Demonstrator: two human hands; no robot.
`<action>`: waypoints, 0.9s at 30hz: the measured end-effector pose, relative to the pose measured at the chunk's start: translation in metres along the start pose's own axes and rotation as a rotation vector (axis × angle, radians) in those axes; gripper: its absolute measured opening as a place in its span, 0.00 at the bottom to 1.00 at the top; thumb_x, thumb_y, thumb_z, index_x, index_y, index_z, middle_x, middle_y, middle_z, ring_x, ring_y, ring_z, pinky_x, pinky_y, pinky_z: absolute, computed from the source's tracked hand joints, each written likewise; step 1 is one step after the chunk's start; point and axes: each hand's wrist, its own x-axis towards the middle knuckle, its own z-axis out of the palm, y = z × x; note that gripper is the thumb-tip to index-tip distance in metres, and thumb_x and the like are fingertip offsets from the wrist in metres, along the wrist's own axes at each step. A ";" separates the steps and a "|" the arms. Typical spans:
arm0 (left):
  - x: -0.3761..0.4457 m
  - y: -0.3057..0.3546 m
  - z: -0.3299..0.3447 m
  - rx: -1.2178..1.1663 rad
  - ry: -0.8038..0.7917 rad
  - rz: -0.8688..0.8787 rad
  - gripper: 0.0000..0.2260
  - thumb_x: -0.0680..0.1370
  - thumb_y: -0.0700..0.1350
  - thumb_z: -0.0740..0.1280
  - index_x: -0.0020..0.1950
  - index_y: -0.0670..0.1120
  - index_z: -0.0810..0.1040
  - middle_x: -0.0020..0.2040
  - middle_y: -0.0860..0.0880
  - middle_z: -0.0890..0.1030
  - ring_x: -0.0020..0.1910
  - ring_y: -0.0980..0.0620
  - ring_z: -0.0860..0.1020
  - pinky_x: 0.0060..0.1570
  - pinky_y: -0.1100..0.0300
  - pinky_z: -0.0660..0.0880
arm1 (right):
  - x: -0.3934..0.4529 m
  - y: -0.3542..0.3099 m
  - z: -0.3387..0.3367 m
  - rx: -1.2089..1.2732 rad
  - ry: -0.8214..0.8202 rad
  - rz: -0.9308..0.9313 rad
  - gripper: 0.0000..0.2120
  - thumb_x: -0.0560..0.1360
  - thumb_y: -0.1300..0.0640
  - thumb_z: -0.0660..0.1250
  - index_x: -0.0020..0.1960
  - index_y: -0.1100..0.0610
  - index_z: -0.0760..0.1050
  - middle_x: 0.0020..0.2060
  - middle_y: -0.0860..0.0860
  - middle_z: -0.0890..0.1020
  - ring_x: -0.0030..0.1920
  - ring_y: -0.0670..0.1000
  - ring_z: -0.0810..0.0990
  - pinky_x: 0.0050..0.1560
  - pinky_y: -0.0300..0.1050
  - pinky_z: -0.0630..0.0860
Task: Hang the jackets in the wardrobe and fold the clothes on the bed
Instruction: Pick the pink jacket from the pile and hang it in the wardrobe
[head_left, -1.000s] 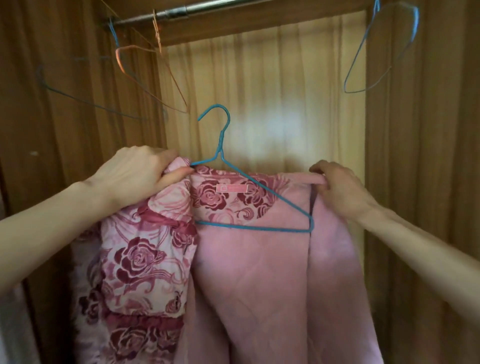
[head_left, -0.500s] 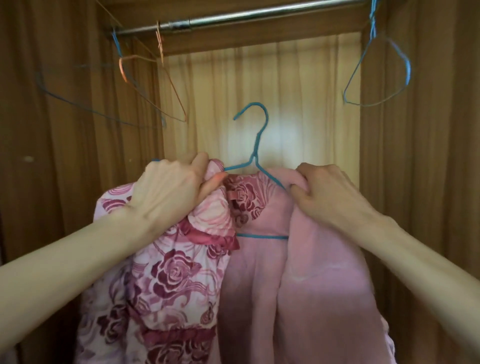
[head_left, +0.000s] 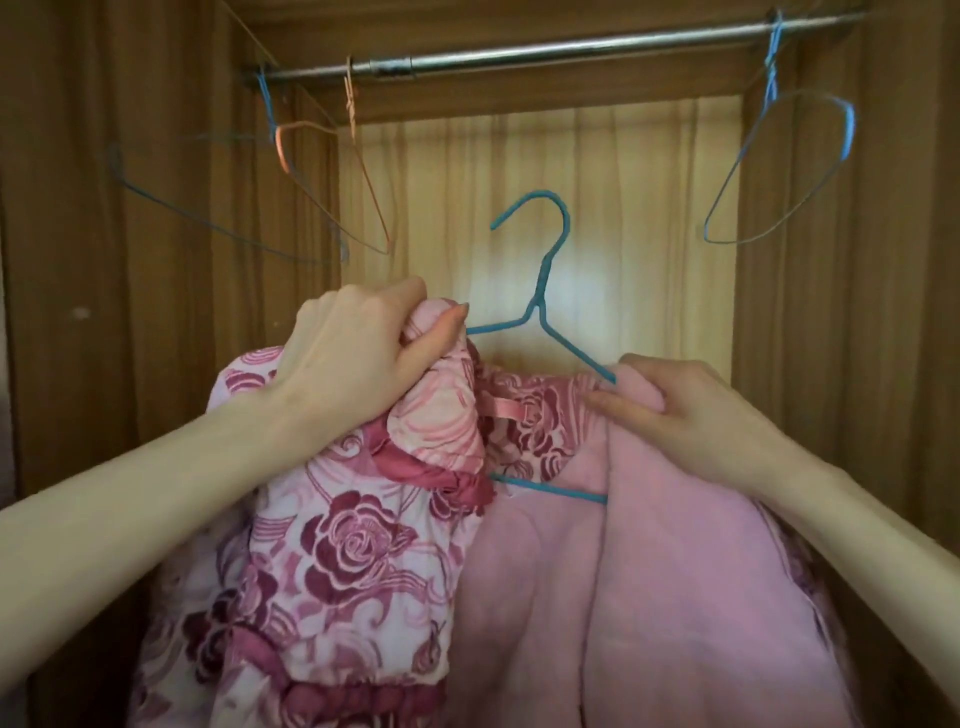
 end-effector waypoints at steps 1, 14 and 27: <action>0.010 -0.005 0.000 0.003 -0.009 -0.017 0.24 0.82 0.66 0.55 0.38 0.48 0.67 0.31 0.47 0.75 0.34 0.37 0.77 0.31 0.52 0.69 | 0.012 -0.003 -0.013 -0.030 0.025 0.007 0.22 0.77 0.32 0.64 0.43 0.51 0.77 0.31 0.52 0.77 0.36 0.55 0.76 0.42 0.56 0.75; 0.037 -0.052 0.001 -0.283 -0.233 0.053 0.23 0.80 0.70 0.57 0.44 0.50 0.68 0.31 0.52 0.75 0.32 0.51 0.77 0.34 0.48 0.74 | 0.053 -0.030 -0.085 -0.561 0.372 0.176 0.29 0.73 0.26 0.64 0.44 0.54 0.77 0.38 0.59 0.79 0.46 0.66 0.78 0.40 0.51 0.67; 0.025 -0.051 0.019 -0.161 0.066 -0.064 0.25 0.79 0.70 0.56 0.54 0.48 0.71 0.35 0.44 0.80 0.38 0.33 0.80 0.37 0.44 0.77 | 0.059 -0.066 -0.124 -0.023 -0.080 0.262 0.20 0.81 0.35 0.59 0.45 0.44 0.85 0.45 0.38 0.86 0.49 0.37 0.83 0.52 0.31 0.76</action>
